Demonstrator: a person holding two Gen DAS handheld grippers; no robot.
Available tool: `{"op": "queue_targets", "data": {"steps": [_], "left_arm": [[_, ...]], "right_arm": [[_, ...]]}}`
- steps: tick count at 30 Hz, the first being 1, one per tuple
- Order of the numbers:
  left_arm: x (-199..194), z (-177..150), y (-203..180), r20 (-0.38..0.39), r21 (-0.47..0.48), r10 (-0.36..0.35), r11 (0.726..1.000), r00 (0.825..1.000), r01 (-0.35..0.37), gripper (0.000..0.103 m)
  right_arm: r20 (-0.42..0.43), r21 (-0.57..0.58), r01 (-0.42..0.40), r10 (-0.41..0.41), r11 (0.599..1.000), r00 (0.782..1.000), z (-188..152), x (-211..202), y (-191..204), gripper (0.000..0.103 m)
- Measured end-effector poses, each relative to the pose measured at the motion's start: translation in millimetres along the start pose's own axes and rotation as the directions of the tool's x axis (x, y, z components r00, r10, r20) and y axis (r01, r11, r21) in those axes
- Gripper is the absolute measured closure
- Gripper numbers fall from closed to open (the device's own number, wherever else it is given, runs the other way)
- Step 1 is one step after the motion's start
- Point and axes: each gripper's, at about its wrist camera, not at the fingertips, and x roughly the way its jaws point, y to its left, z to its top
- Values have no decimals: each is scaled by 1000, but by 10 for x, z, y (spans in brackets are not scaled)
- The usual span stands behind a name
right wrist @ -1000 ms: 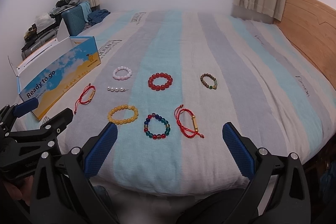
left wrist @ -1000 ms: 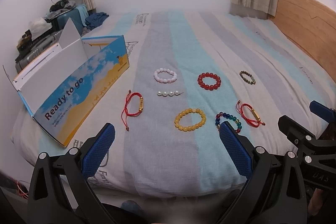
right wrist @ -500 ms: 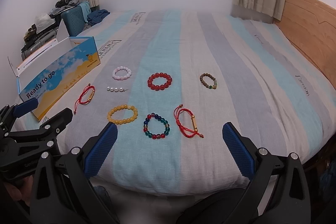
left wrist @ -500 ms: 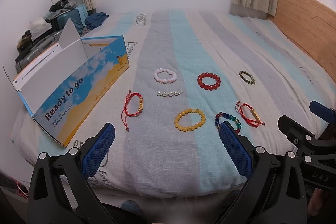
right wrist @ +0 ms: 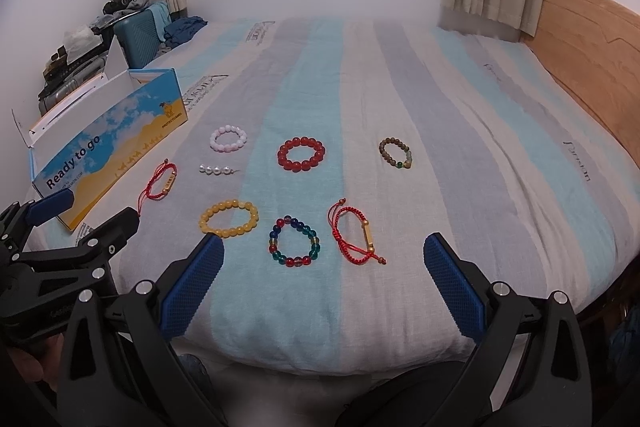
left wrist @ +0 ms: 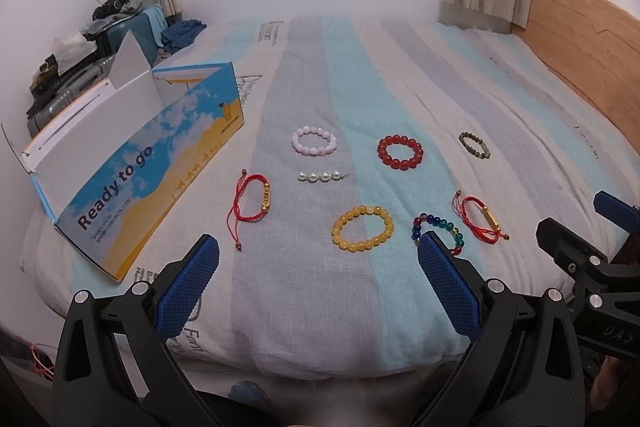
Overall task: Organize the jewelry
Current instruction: 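Grasp the yellow bead bracelet with left tool while right tool grasps red cord bracelet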
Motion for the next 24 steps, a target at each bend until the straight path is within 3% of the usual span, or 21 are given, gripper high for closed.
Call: {"op": "queue_targets", "data": {"steps": [8, 18, 24], "left_arm": [[452, 97, -74, -72, 32, -27, 999, 997, 29, 6], [1272, 255, -214, -126, 16, -107, 994, 986, 110, 6], [1659, 245, -363, -178, 49, -111, 991, 978, 122, 6]], "right_arm": [[-50, -24, 1, -2, 1000, 999, 213, 355, -204, 7], [-186, -168, 1, -33, 986, 982, 206, 1157, -318, 7], [-250, -185, -5, -42, 983, 967, 146, 1541, -356, 18]]}}
